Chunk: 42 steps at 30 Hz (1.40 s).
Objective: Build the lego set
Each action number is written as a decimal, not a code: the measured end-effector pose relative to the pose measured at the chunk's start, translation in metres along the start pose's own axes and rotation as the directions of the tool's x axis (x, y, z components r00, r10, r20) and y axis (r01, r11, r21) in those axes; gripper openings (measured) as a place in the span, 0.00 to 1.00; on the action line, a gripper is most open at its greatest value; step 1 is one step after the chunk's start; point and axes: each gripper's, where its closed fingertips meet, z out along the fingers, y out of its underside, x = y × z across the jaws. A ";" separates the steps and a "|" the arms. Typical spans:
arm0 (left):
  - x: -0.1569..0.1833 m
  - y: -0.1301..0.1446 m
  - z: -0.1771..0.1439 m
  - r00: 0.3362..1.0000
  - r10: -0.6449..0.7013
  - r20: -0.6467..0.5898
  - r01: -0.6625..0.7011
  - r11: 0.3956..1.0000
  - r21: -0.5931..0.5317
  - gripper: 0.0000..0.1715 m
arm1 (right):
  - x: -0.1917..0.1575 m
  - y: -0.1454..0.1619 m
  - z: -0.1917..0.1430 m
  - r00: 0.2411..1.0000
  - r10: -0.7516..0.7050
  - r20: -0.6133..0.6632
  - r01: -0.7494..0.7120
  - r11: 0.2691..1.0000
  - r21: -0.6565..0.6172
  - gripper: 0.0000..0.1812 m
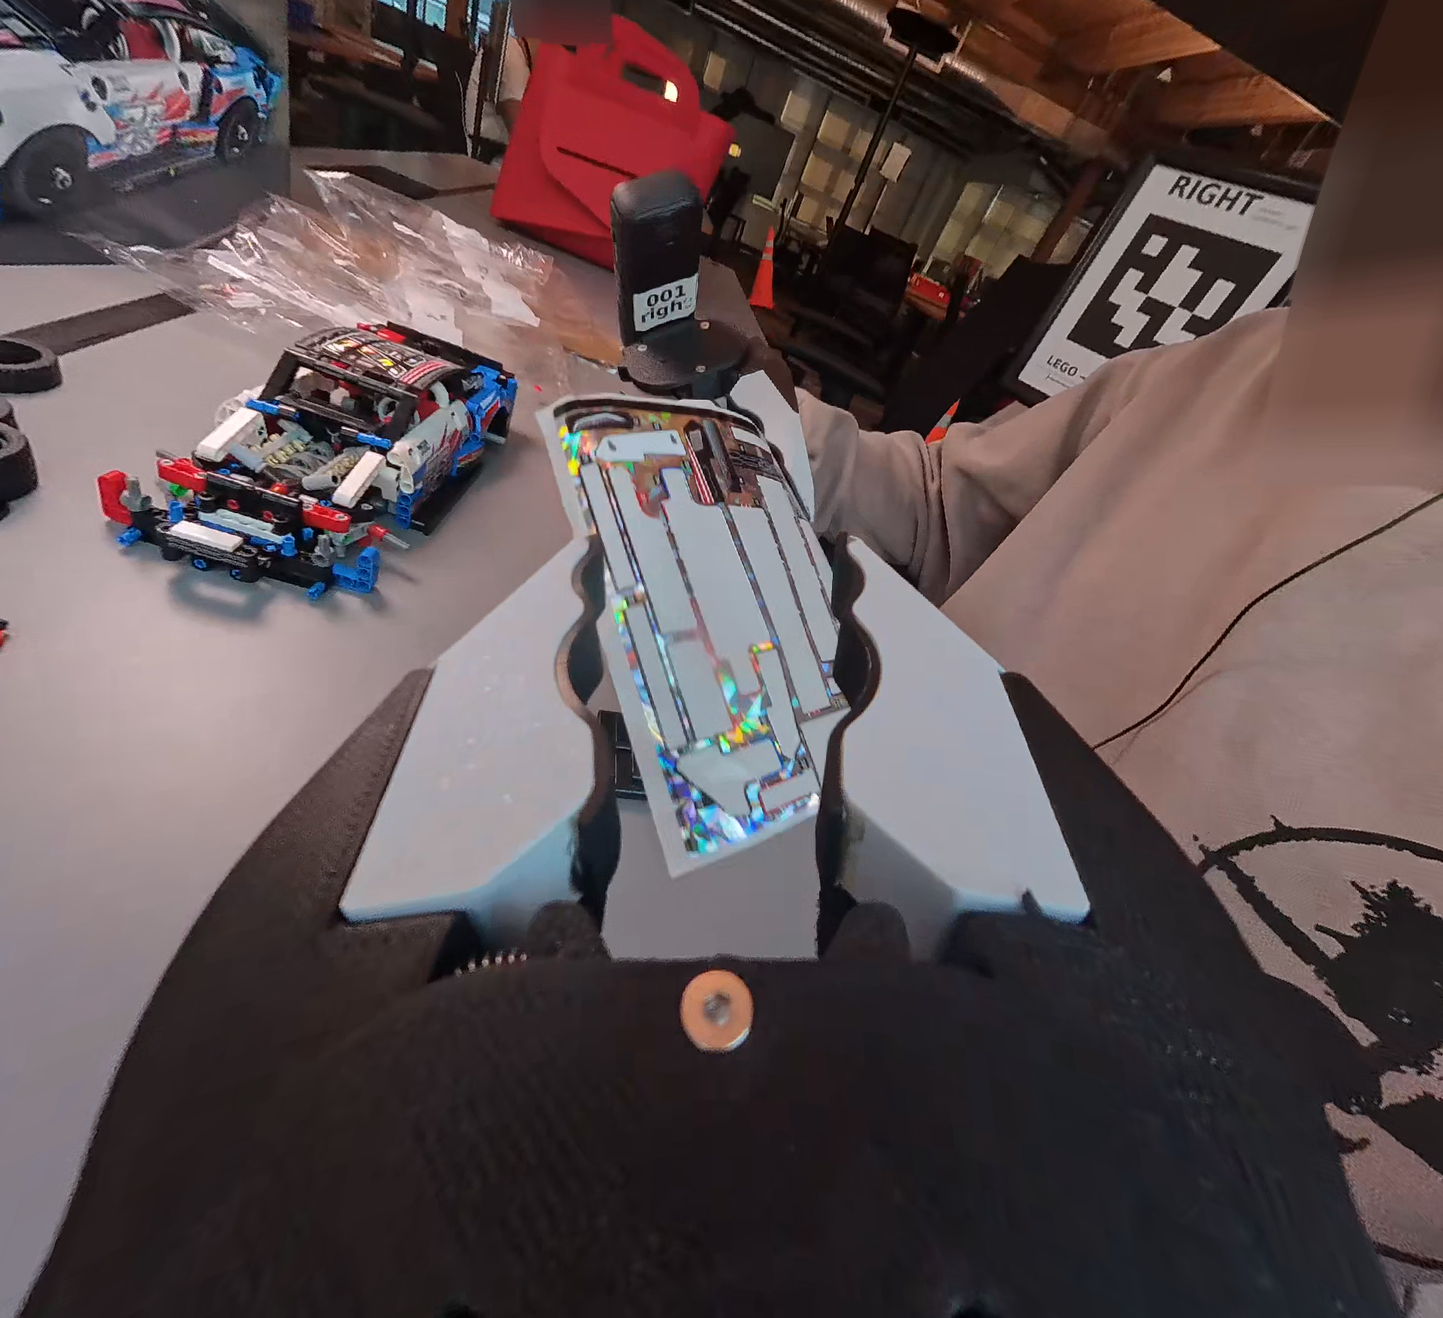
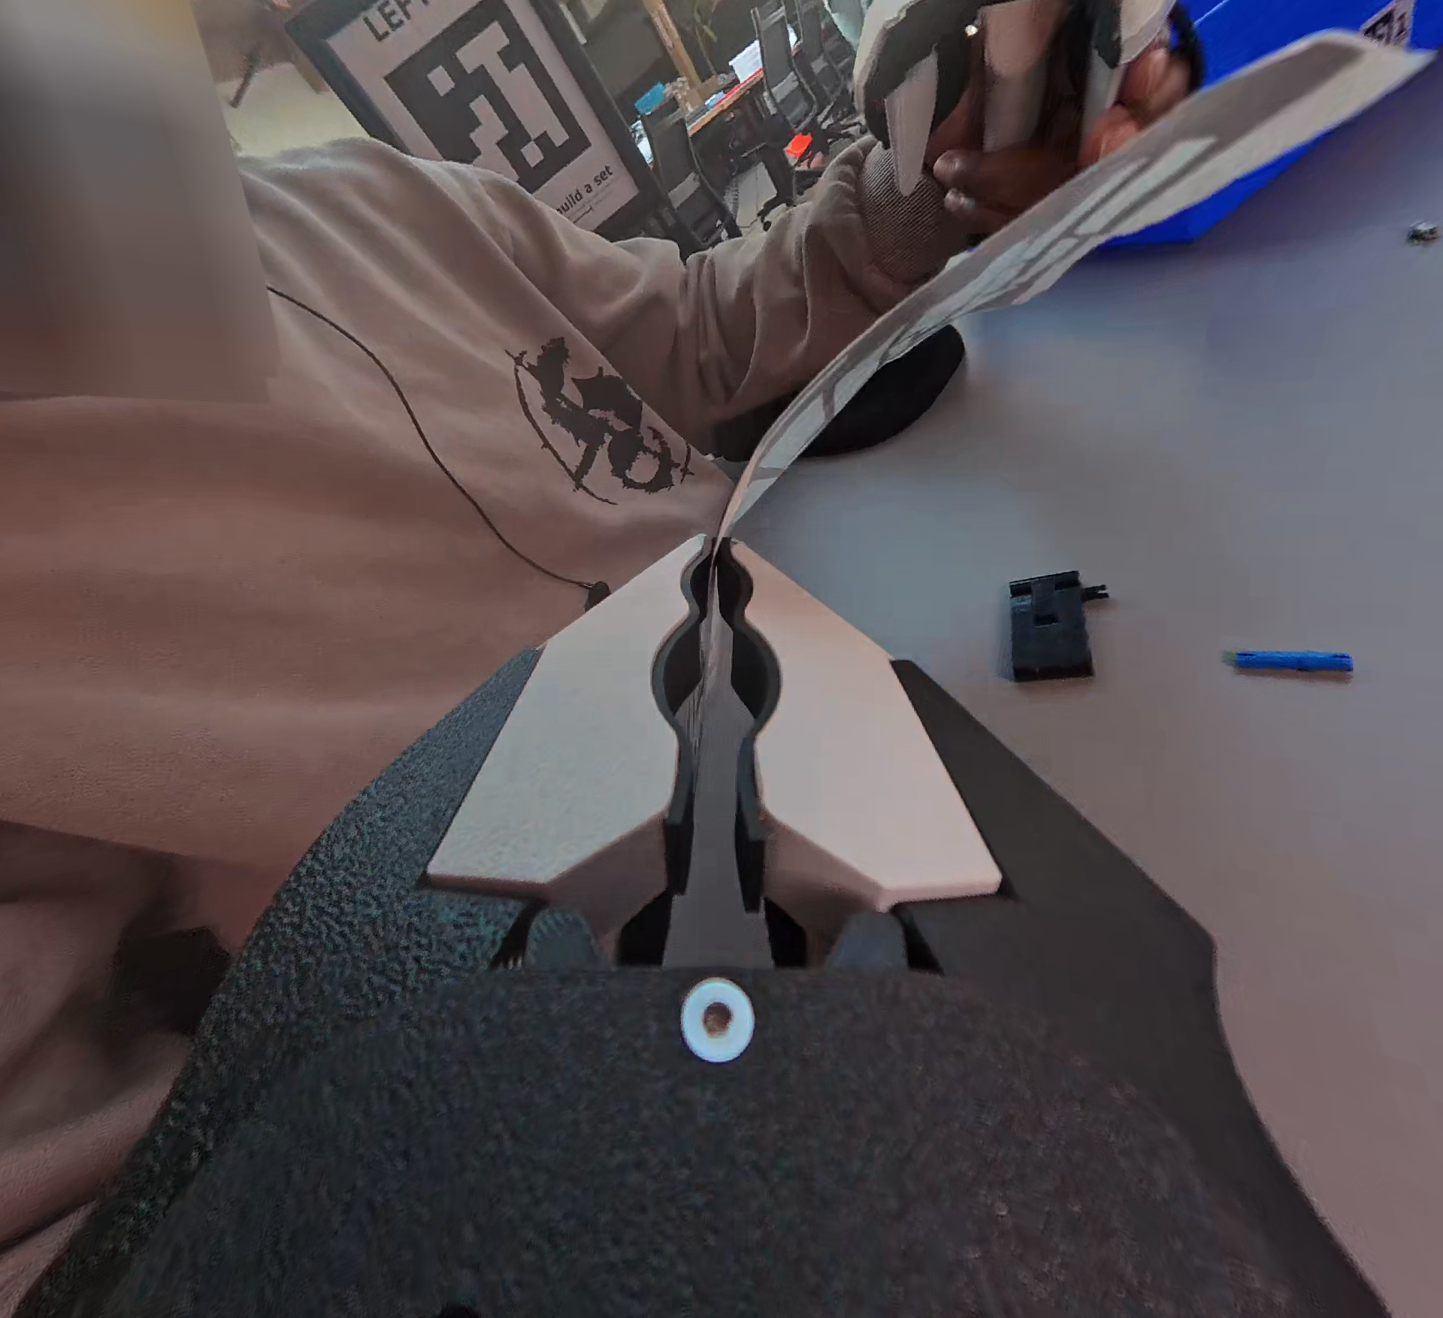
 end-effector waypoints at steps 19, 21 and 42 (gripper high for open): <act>0.003 0.031 0.060 0.954 -0.266 -0.141 0.274 0.961 0.041 0.00 | 0.000 0.003 -0.008 0.999 -0.038 0.017 0.037 0.998 0.050 0.00; -0.012 0.021 0.049 0.947 -0.307 -0.098 0.319 0.937 0.141 0.00 | 0.005 -0.012 -0.019 1.000 -0.026 -0.004 0.026 0.988 0.154 0.01; -0.071 -0.011 -0.009 0.893 -0.448 0.047 0.354 0.762 0.543 0.00 | 0.067 -0.030 -0.036 0.955 0.102 -0.277 0.009 0.927 0.375 0.00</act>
